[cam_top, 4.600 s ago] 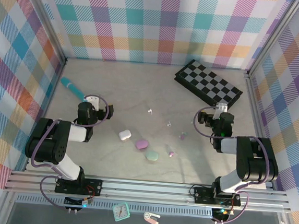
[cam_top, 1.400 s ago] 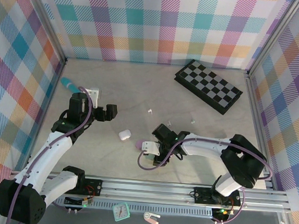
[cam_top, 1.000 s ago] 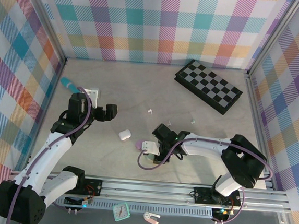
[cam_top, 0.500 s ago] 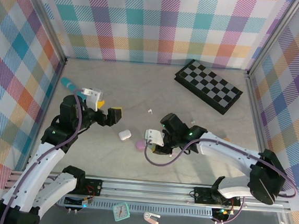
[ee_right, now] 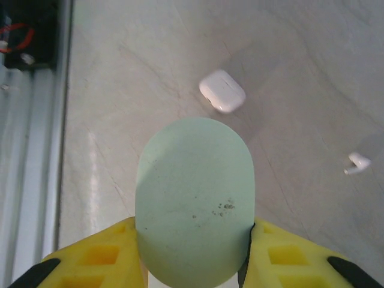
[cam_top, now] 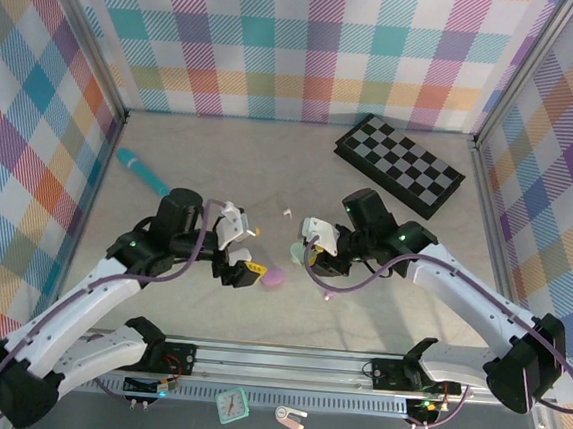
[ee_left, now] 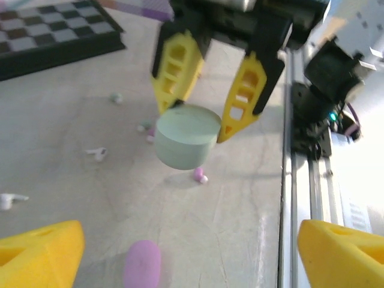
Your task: Insert wireless bluetooth earbuds into charging case
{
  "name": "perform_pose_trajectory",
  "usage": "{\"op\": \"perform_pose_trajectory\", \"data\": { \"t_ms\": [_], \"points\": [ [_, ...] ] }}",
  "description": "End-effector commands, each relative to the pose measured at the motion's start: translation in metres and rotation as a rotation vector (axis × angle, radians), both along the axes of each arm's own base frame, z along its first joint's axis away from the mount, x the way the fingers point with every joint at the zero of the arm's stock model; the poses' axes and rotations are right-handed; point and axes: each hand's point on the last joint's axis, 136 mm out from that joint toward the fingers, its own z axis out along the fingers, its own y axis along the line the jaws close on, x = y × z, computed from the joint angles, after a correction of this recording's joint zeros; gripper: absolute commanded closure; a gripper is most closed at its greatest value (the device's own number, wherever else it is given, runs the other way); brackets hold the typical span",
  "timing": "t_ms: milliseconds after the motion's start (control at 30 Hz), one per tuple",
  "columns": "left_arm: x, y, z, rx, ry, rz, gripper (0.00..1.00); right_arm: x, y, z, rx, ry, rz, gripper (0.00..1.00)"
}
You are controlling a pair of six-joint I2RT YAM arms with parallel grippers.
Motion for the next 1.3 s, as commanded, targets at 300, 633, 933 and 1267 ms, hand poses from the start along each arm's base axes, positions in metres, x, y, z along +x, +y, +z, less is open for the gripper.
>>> {"op": "perform_pose_trajectory", "data": {
  "t_ms": [300, 633, 933, 1267],
  "points": [
    [-0.002, -0.04, 0.024, -0.132, -0.1, -0.26, 0.22, -0.013, 0.03, 0.052, 0.189, 0.026, 0.185, 0.7],
    [0.001, -0.042, 0.029, -0.19, -0.081, -0.218, 0.3, -0.004, 0.038, 0.062, 0.253, -0.019, 0.162, 0.72],
    [0.002, -0.042, 0.031, -0.197, -0.083, -0.206, 0.31, -0.005, 0.033, 0.072, 0.291, -0.057, 0.124, 0.73],
    [0.003, -0.042, 0.037, -0.213, -0.089, -0.204, 0.44, -0.003, 0.031, 0.07, 0.283, -0.058, 0.103, 0.73]
  ]
}}
